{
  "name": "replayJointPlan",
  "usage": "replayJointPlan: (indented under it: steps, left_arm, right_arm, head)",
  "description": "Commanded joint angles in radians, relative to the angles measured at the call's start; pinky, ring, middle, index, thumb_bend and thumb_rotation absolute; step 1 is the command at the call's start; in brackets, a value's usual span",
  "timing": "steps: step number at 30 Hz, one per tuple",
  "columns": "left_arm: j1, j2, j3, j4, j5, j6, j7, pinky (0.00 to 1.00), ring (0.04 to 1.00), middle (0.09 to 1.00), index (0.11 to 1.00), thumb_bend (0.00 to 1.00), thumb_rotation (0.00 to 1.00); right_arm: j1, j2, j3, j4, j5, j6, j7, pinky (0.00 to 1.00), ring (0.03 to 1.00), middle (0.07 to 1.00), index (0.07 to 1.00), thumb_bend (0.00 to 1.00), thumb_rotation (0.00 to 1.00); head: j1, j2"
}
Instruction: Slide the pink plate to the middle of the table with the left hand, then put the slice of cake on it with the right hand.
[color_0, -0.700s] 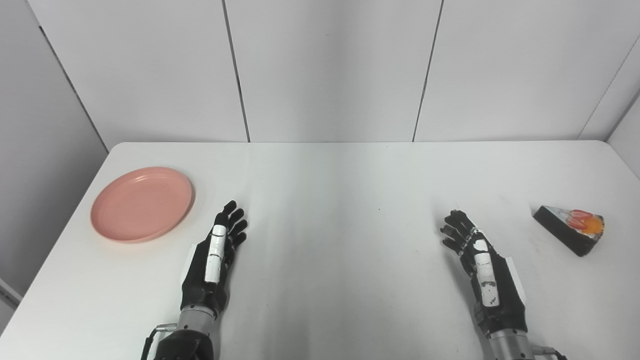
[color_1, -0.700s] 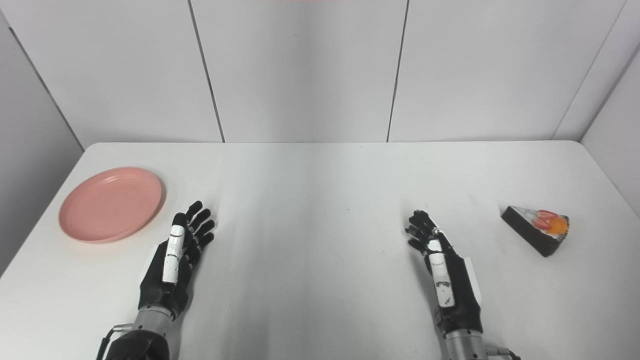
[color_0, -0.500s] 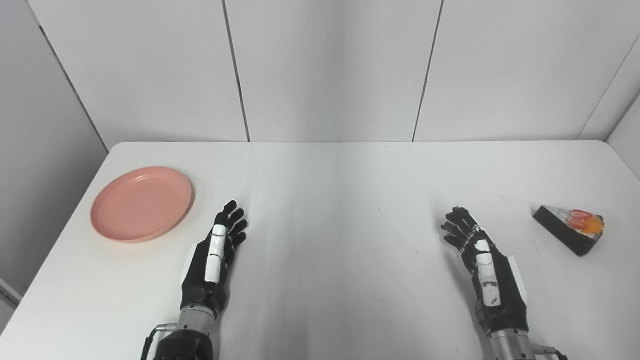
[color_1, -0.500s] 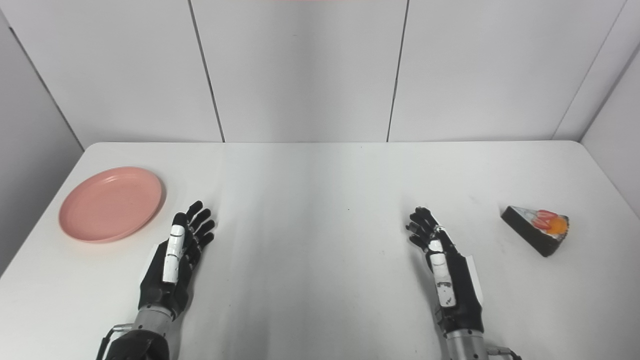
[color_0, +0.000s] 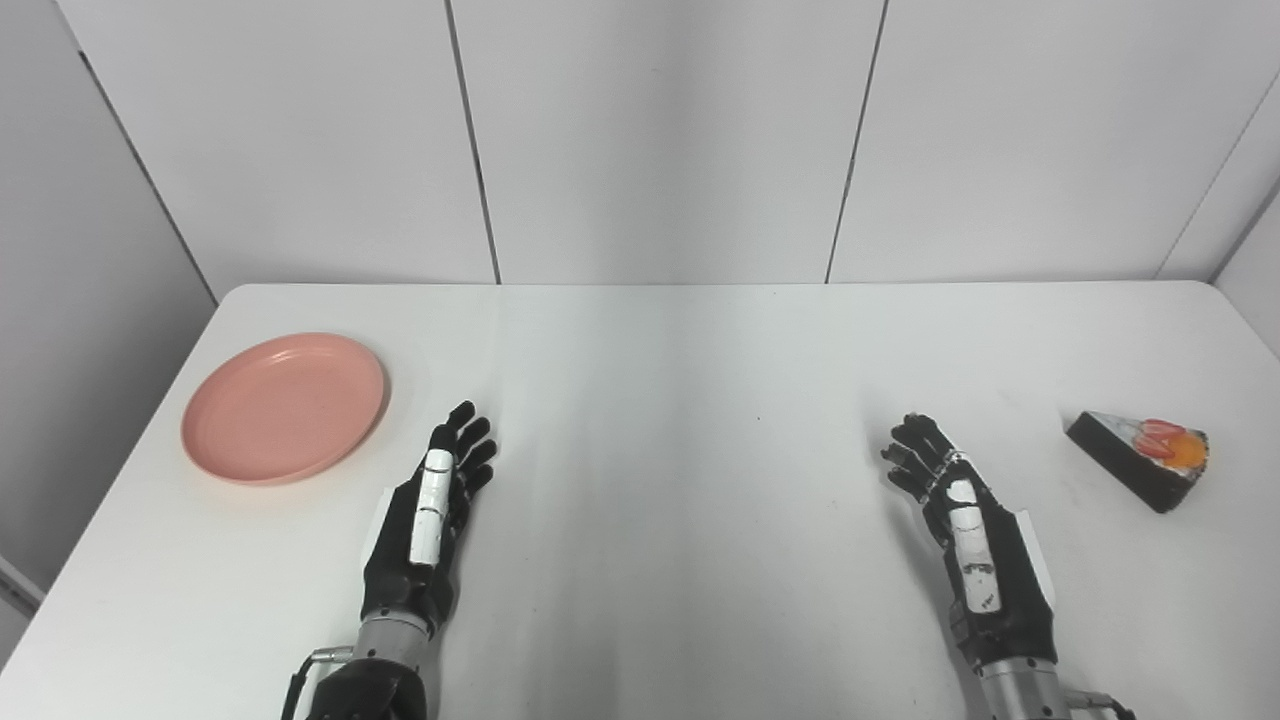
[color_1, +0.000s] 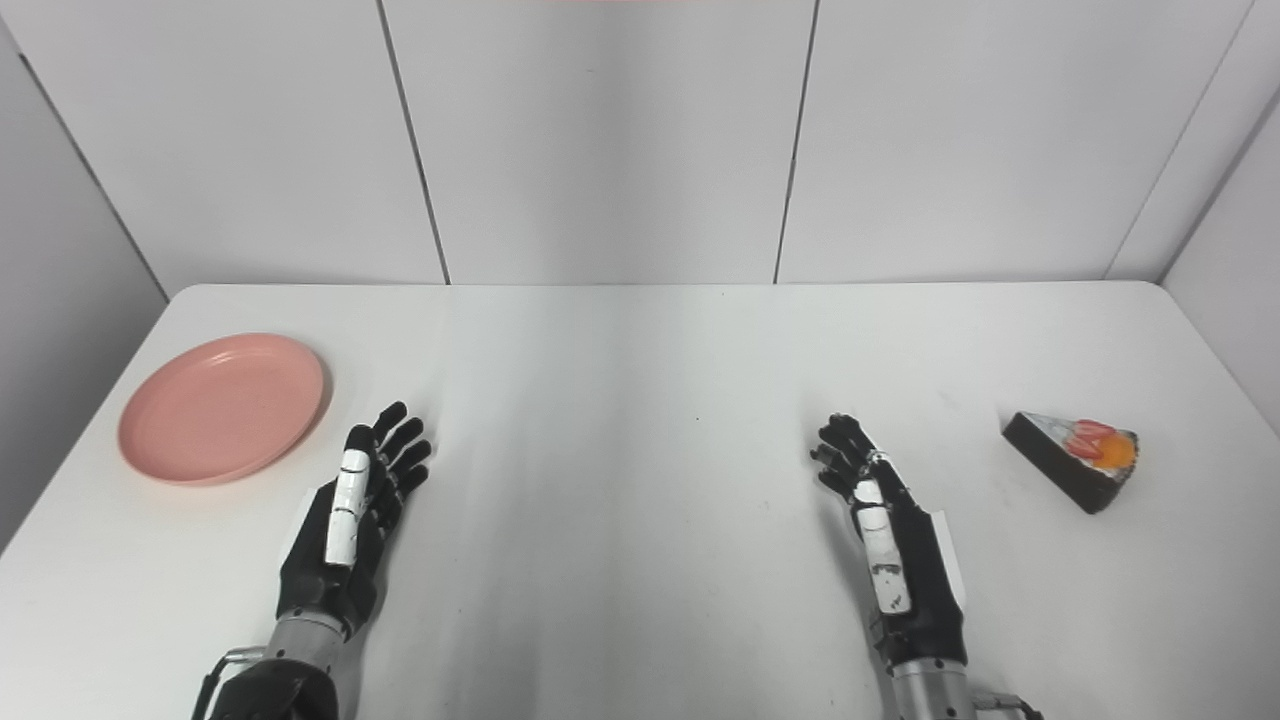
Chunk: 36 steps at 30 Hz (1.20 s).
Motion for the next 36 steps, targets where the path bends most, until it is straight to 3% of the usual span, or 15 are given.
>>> replayJointPlan:
  steps: [1, 12, 16, 18, 30, 36]
  left_arm:
    - [-0.013, 0.009, -0.003, -0.026, 0.007, -0.005, -0.004, 0.94, 0.922, 0.927, 0.905, 0.75, 0.97]
    - [-0.012, 0.002, -0.003, -0.007, 0.016, -0.045, 0.001, 0.92, 0.911, 0.919, 0.892, 0.76, 0.96]
    - [-0.012, -0.009, -0.016, 0.02, 0.031, -0.055, 0.005, 0.92, 0.91, 0.918, 0.889, 0.77, 0.96]
    - [-0.012, -0.025, -0.029, 0.042, 0.048, -0.07, 0.011, 0.92, 0.912, 0.919, 0.892, 0.76, 0.97]
    - [-0.033, -0.079, -0.083, 0.222, 0.139, -0.221, 0.052, 0.92, 0.92, 0.922, 0.895, 0.75, 0.99]
    - [-0.052, -0.092, -0.093, 0.309, 0.163, -0.285, 0.07, 0.91, 0.916, 0.921, 0.896, 0.74, 0.99]
  right_arm:
    - [-0.004, -0.001, -0.001, -0.001, 0.003, -0.043, 0.011, 0.87, 0.847, 0.856, 0.845, 0.85, 0.96]
    - [-0.003, -0.005, 0.001, 0.004, 0.005, -0.025, 0.014, 0.87, 0.854, 0.861, 0.851, 0.83, 0.97]
    - [-0.006, -0.021, -0.006, 0.042, 0.013, -0.055, 0.026, 0.87, 0.857, 0.862, 0.852, 0.84, 0.97]
    - [-0.009, -0.034, -0.019, 0.082, 0.028, -0.081, 0.034, 0.86, 0.849, 0.856, 0.849, 0.85, 0.96]
    - [-0.063, -0.108, -0.072, 0.376, 0.117, -0.284, 0.132, 0.84, 0.844, 0.854, 0.849, 0.89, 0.95]
    - [-0.097, -0.113, -0.114, 0.476, 0.118, -0.295, 0.175, 0.84, 0.845, 0.856, 0.849, 0.89, 0.95]
  head:
    - [0.001, -0.001]
    - [0.019, -0.016]
    - [0.087, -0.054]
    - [0.147, -0.091]
    - [0.287, -0.233]
    - [0.333, -0.293]
